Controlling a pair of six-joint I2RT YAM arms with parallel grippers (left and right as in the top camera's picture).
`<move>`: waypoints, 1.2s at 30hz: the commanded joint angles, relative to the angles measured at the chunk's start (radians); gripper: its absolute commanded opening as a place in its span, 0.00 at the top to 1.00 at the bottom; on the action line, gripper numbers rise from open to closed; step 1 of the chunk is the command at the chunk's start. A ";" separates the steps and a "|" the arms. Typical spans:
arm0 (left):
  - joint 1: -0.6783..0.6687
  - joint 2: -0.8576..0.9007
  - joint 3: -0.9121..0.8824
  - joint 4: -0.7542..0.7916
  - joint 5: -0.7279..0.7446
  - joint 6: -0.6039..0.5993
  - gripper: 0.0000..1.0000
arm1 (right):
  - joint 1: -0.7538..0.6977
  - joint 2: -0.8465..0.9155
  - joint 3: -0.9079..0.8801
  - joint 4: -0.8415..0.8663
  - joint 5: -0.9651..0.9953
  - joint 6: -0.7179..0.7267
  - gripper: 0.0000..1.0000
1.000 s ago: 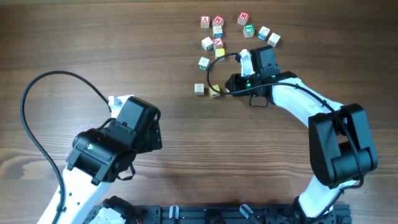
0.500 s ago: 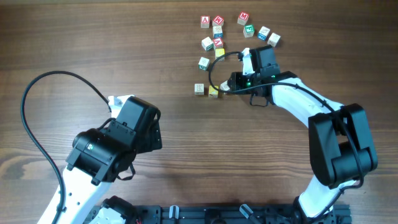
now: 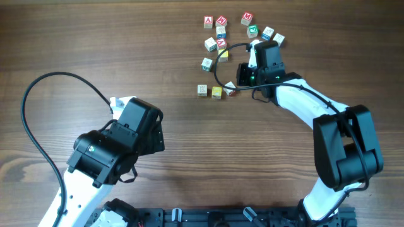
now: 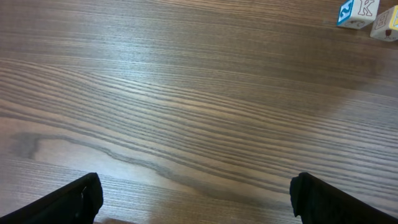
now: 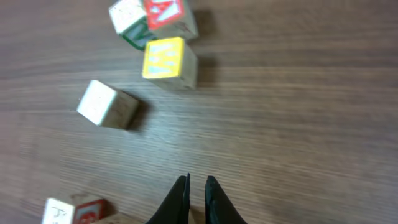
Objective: Form a horizontal line
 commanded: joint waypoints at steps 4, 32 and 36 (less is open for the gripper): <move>0.004 -0.002 0.000 0.000 0.001 -0.010 0.00 | 0.012 0.025 0.001 0.031 -0.106 -0.063 0.96; 0.004 -0.002 0.000 0.000 0.001 -0.010 0.00 | 0.022 0.048 0.031 -0.177 -0.114 -0.028 0.96; 0.004 -0.002 0.000 -0.001 0.001 -0.010 0.00 | 0.022 0.024 0.071 -0.248 -0.030 -0.028 0.96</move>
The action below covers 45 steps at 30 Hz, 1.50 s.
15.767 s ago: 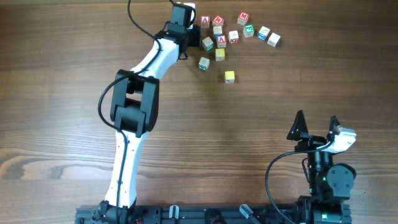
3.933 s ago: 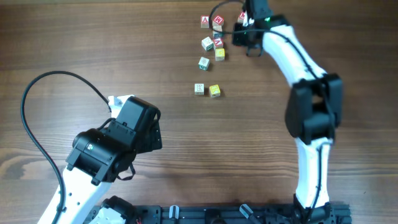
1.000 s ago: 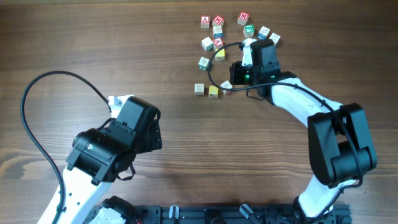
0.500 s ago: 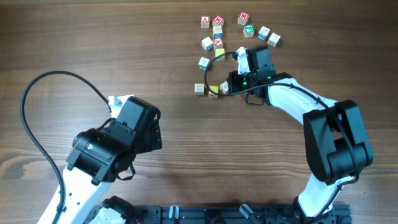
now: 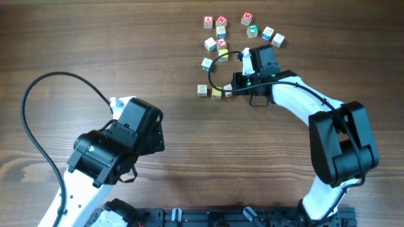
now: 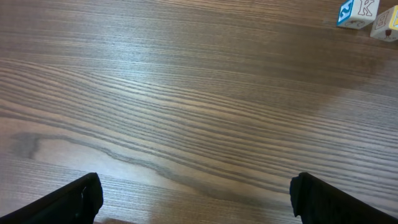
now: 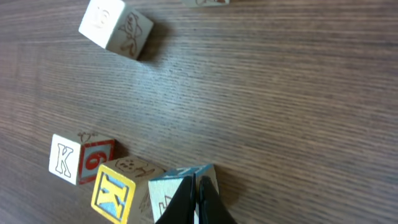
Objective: Form a horizontal line
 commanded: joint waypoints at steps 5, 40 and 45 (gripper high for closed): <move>0.004 -0.002 0.000 0.000 0.001 -0.010 0.00 | 0.002 -0.070 0.023 -0.068 0.091 0.009 0.96; 0.004 -0.002 0.000 0.000 0.001 -0.010 0.00 | 0.002 0.048 0.035 -0.040 0.014 -0.121 0.96; 0.004 -0.002 0.000 -0.001 0.001 -0.010 0.00 | 0.002 0.048 0.051 -0.072 0.014 -0.120 0.95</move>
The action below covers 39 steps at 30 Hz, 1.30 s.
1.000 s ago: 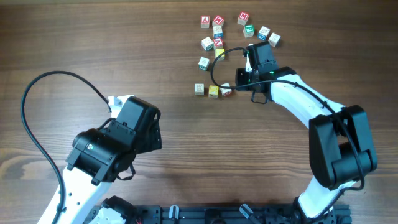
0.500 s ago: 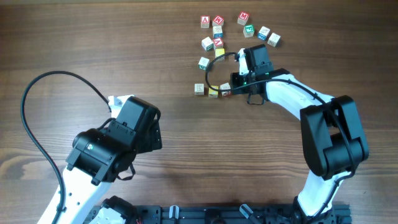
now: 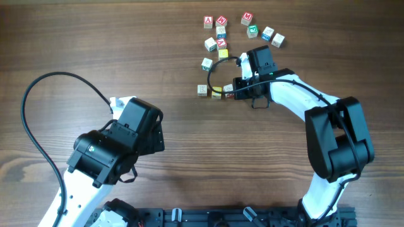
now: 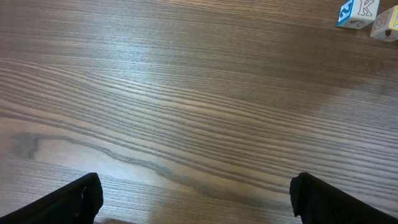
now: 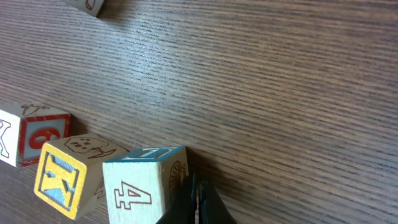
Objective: Form a horizontal line
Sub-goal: 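Push the blue-D block with the right gripper against the row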
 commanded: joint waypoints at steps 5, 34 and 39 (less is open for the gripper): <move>0.004 -0.002 0.000 0.000 0.001 -0.010 0.00 | 0.002 0.006 0.029 -0.008 -0.041 -0.016 0.96; 0.004 -0.002 0.000 -0.001 0.001 -0.010 0.00 | 0.003 0.006 0.047 -0.046 -0.030 0.036 0.96; 0.004 -0.002 0.000 -0.001 0.001 -0.010 0.00 | 0.003 0.006 0.047 -0.053 -0.095 0.036 0.96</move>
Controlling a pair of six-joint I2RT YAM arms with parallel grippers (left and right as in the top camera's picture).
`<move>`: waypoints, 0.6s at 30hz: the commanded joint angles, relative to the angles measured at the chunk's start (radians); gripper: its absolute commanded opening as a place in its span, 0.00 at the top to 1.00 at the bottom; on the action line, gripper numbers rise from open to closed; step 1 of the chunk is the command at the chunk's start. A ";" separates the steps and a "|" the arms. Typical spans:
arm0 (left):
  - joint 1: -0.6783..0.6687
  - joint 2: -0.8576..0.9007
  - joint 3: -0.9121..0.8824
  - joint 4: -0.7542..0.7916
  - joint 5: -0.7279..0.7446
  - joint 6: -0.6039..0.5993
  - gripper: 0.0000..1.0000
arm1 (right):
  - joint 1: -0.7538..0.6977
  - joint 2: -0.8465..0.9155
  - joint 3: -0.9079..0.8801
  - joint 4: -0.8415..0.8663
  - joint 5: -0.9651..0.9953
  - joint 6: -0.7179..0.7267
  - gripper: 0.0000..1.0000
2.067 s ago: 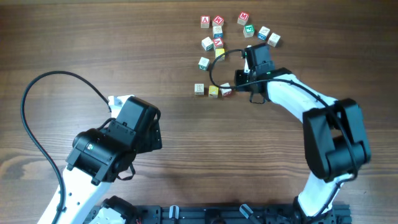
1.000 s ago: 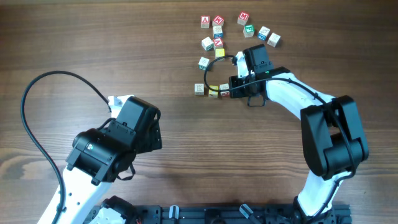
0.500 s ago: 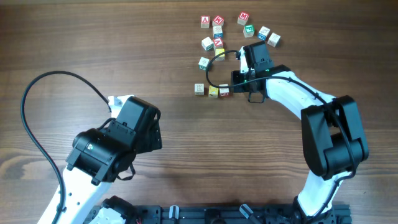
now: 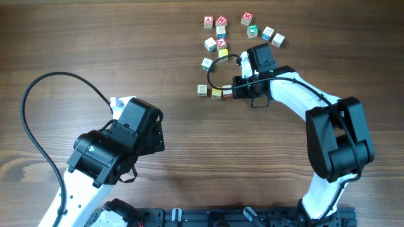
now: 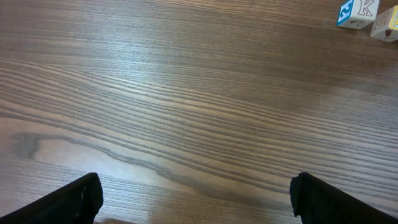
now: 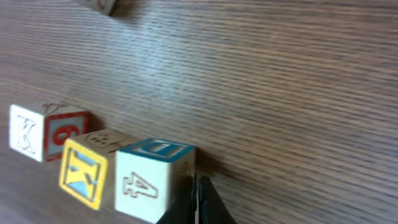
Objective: Form a horizontal line
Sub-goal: 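Push the blue-D block with the right gripper against the row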
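Note:
Three letter blocks stand side by side in a row: a white and red K block [image 6: 43,132], a yellow block [image 6: 84,172] and a teal-topped block marked 4 [image 6: 151,182]. Overhead the same row [image 4: 216,93] runs left to right below the loose blocks. My right gripper [image 6: 197,188] is shut, with its tips pressed against the right side of the 4 block and nothing between them. My left gripper [image 5: 199,199] hangs open over bare wood at the lower left, far from the row.
Several loose letter blocks [image 4: 221,31] lie scattered at the back of the table [image 4: 95,38], above the row. A black cable loop [image 4: 214,68] lies between that cluster and the row. Two blocks [image 5: 359,12] show at the top right of the left wrist view.
The 4 block now sits closer against the yellow block, squared up in the row. My right gripper stays shut at its right side. The left arm has not moved.
My right gripper was shut over the table near the loose blocks. Then its tips were at a tilted teal-topped block beside the yellow one. Later that block faced squarely, showing a 4. Now it sits in line with the yellow and K blocks.

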 commanded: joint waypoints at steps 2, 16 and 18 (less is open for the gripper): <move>0.004 -0.002 0.000 0.000 0.001 -0.010 0.00 | 0.003 0.006 0.019 -0.004 -0.048 -0.005 0.96; 0.004 -0.002 0.000 -0.001 0.001 -0.010 0.00 | 0.003 0.006 0.019 0.006 0.026 0.022 0.96; 0.004 -0.002 0.000 -0.001 0.001 -0.010 0.00 | 0.003 0.006 0.019 0.007 -0.019 0.020 0.95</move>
